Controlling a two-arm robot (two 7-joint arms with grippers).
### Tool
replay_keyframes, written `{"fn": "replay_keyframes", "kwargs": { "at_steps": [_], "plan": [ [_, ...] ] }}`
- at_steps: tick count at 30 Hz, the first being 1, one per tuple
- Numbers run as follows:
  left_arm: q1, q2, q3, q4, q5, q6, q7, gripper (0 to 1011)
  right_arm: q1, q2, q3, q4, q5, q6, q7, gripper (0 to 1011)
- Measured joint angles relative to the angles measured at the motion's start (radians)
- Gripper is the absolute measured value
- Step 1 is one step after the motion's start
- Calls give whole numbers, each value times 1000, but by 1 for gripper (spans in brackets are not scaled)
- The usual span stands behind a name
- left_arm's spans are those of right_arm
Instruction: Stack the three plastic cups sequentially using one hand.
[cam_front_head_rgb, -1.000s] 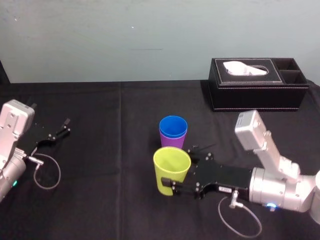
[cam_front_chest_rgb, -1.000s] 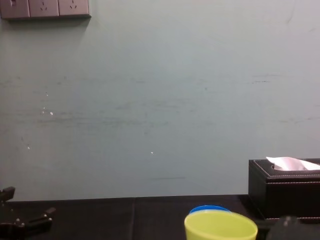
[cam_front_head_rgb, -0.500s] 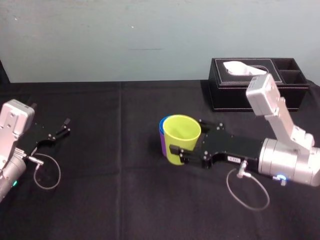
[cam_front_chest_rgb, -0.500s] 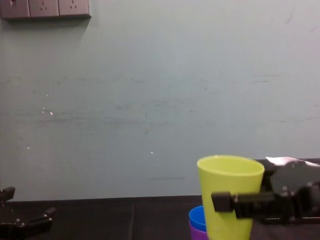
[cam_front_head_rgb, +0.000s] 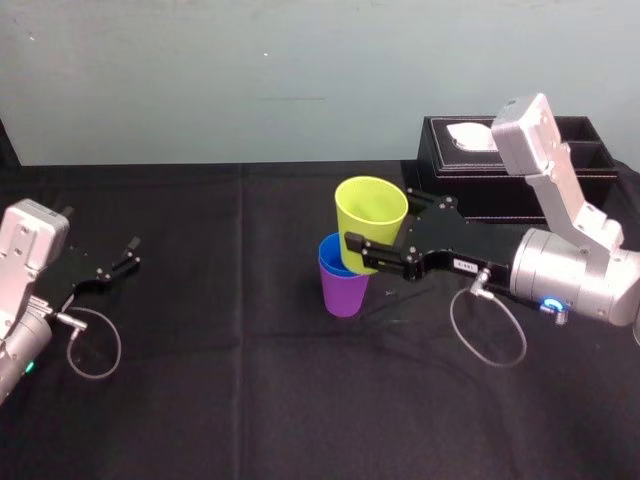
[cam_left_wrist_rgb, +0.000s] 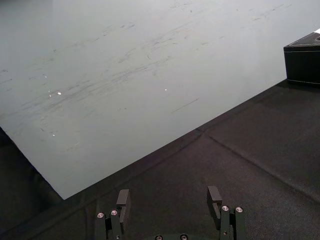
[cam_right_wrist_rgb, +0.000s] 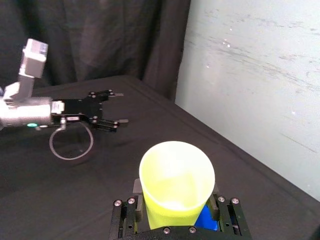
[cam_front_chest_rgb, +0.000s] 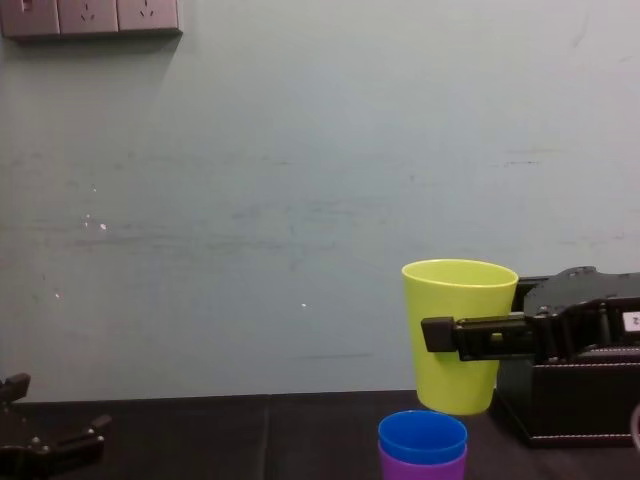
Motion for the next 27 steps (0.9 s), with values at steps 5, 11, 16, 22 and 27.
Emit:
{"fn": "replay_keyframes", "kwargs": {
  "at_steps": [5, 11, 16, 22, 27],
  "plan": [
    [0, 0, 0, 0, 0, 0, 0, 1010, 31, -26, -13, 44, -21, 8, -11, 732],
    [0, 0, 0, 0, 0, 0, 0, 1010, 59, -53, -27, 95, -44, 8, -12, 731],
    [0, 0, 0, 0, 0, 0, 0, 1010, 74, -71, -37, 129, -61, 4, -11, 731],
    [0, 0, 0, 0, 0, 0, 0, 1010, 92, -96, -47, 169, -83, -1, -10, 732],
    [0, 0, 0, 0, 0, 0, 0, 1010, 103, -112, -52, 192, -95, -2, -7, 732]
  ]
}}
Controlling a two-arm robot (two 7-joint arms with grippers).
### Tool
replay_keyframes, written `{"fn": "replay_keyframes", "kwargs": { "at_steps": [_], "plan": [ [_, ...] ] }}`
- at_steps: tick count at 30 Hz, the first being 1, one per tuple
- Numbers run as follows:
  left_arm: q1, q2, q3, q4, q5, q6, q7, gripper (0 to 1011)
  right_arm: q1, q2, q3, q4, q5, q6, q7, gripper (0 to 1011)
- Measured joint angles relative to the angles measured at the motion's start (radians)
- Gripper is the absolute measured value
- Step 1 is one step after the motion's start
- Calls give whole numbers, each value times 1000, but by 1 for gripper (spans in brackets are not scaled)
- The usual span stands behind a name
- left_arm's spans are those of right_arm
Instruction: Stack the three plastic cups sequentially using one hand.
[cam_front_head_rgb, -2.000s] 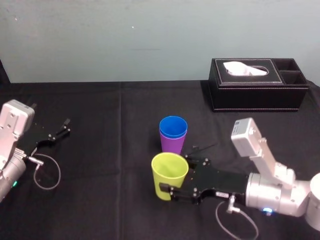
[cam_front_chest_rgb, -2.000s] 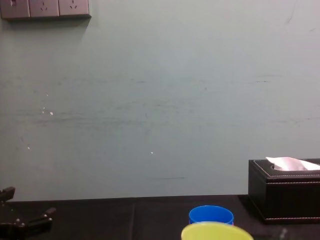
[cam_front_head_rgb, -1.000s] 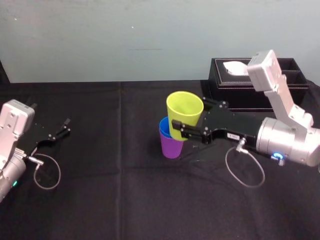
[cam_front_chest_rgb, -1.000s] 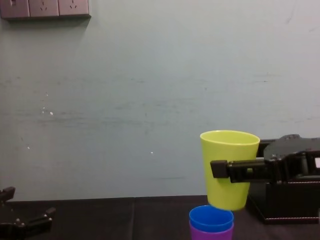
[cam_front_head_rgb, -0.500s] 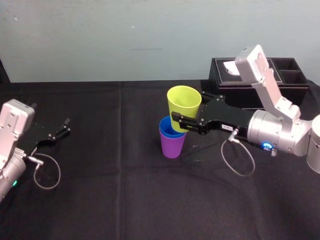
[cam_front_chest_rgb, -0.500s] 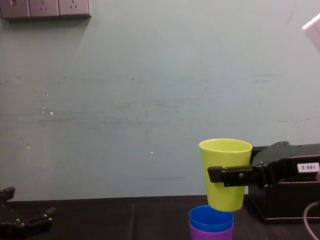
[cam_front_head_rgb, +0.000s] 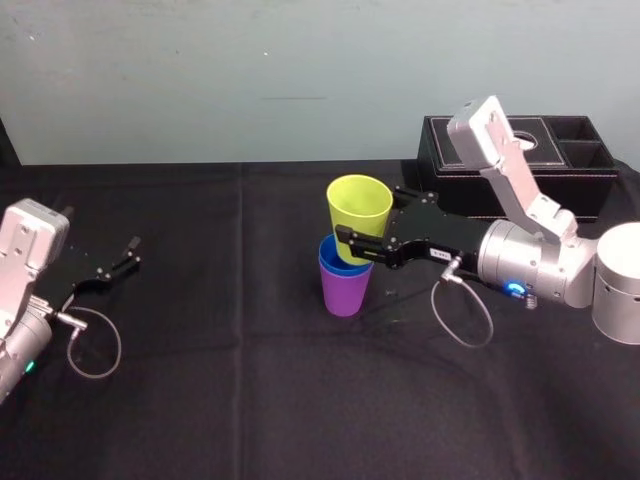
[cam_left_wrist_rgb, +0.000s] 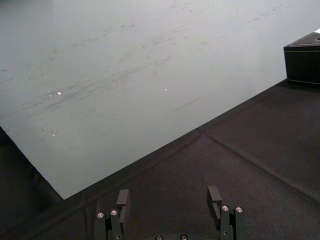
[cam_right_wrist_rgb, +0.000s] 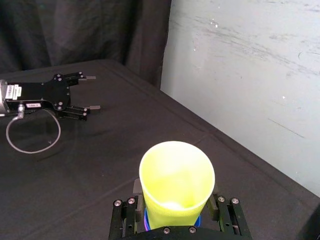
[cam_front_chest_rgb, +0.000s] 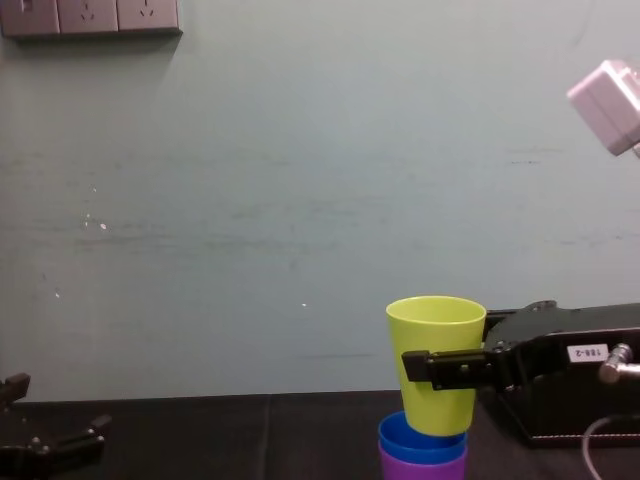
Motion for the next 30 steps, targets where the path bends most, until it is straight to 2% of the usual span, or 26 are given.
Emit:
{"fn": "replay_keyframes", "kwargs": {
  "at_steps": [30],
  "plan": [
    [0, 0, 0, 0, 0, 0, 0, 1010, 22, -58, -7, 86, -49, -11, 15, 732]
  ]
}}
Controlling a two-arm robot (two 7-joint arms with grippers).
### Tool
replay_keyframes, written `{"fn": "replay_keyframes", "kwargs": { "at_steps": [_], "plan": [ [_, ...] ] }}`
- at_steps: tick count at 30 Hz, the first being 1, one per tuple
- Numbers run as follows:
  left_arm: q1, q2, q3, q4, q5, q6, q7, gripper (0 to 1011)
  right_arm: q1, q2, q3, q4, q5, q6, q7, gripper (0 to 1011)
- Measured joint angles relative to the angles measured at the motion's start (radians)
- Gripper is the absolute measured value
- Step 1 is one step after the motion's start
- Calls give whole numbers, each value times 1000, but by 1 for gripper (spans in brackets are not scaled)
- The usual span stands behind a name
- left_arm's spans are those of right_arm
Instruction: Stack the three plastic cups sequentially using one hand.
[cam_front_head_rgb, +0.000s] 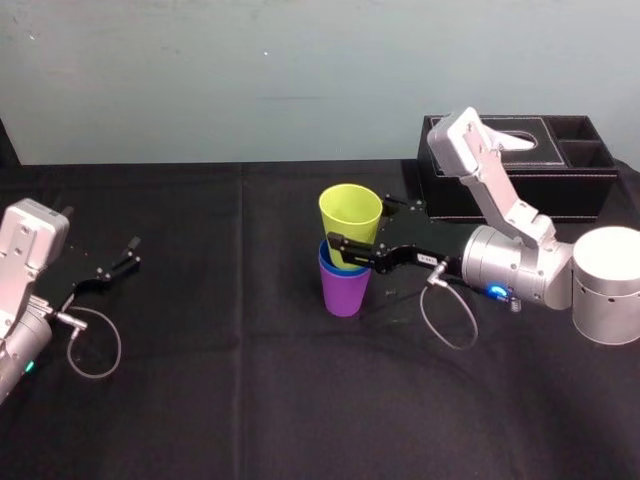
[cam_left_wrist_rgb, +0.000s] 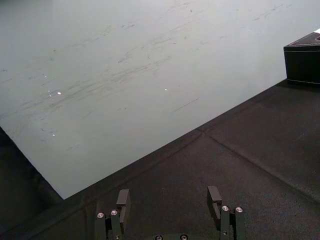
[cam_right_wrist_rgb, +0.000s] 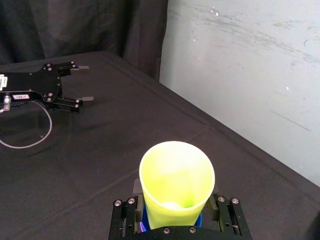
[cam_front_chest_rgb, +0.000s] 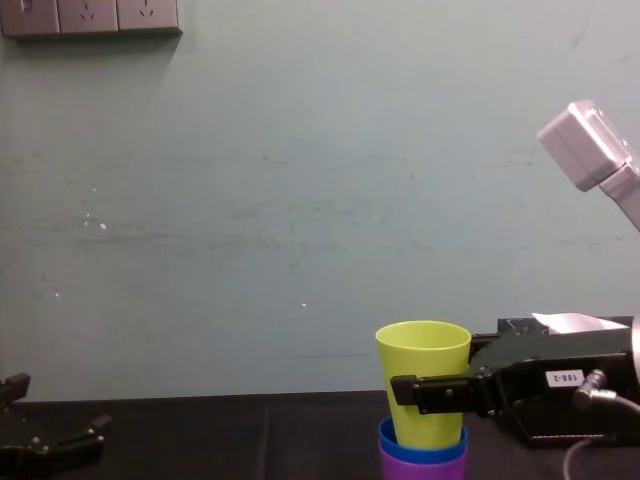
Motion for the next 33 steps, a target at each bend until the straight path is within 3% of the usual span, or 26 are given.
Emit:
{"fn": "replay_keyframes", "kwargs": {
  "at_steps": [27, 33],
  "plan": [
    [0, 0, 0, 0, 0, 0, 0, 1010, 3, -23, -6, 44, -17, -19, 8, 734],
    [0, 0, 0, 0, 0, 0, 0, 1010, 2, -23, -5, 43, -17, -18, 8, 883]
  ]
}}
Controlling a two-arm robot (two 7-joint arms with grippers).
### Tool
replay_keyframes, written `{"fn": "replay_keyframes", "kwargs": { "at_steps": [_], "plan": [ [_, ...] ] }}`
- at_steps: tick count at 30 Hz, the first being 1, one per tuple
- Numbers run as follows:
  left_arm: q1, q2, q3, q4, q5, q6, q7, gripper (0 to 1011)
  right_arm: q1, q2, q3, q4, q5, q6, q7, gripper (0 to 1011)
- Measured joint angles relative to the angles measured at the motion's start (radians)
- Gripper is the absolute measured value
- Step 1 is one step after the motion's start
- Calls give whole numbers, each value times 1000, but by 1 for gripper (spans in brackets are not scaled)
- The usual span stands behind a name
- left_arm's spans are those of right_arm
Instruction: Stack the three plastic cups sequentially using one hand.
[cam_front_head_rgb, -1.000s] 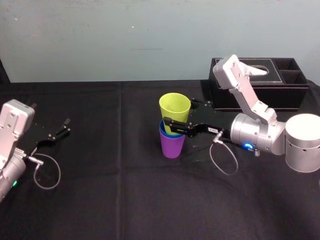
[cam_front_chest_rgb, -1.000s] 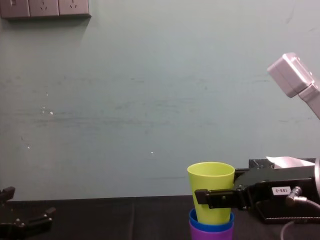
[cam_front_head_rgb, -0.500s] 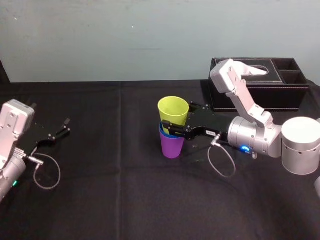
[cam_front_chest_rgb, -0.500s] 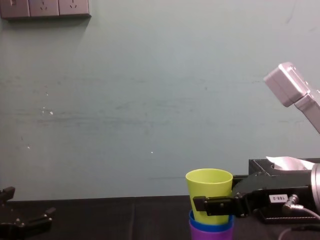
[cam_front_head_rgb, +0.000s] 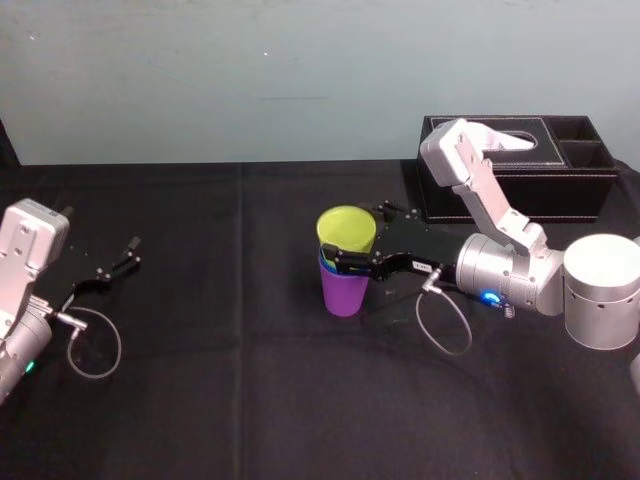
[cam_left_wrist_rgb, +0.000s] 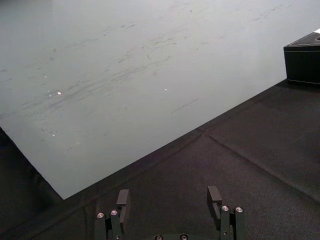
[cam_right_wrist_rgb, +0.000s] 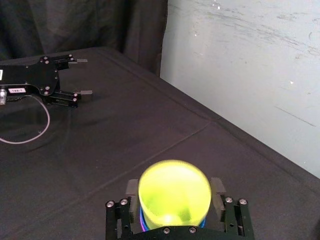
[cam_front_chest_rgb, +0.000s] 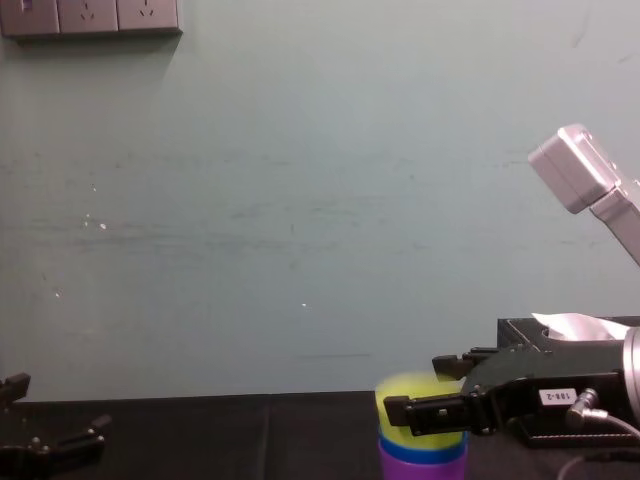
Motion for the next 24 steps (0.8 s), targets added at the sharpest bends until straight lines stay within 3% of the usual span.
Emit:
{"fn": "replay_keyframes", "kwargs": {
  "at_steps": [5, 17, 24],
  "plan": [
    [0, 0, 0, 0, 0, 0, 0, 1010, 0, 0, 0, -1, 0, 0, 0, 1000],
    [0, 0, 0, 0, 0, 0, 0, 1010, 0, 1, 0, -2, 1, 2, 0, 1004],
    [0, 0, 0, 0, 0, 0, 0, 1010, -42, 19, 49, -49, 31, -10, -22, 1004]
  ]
}}
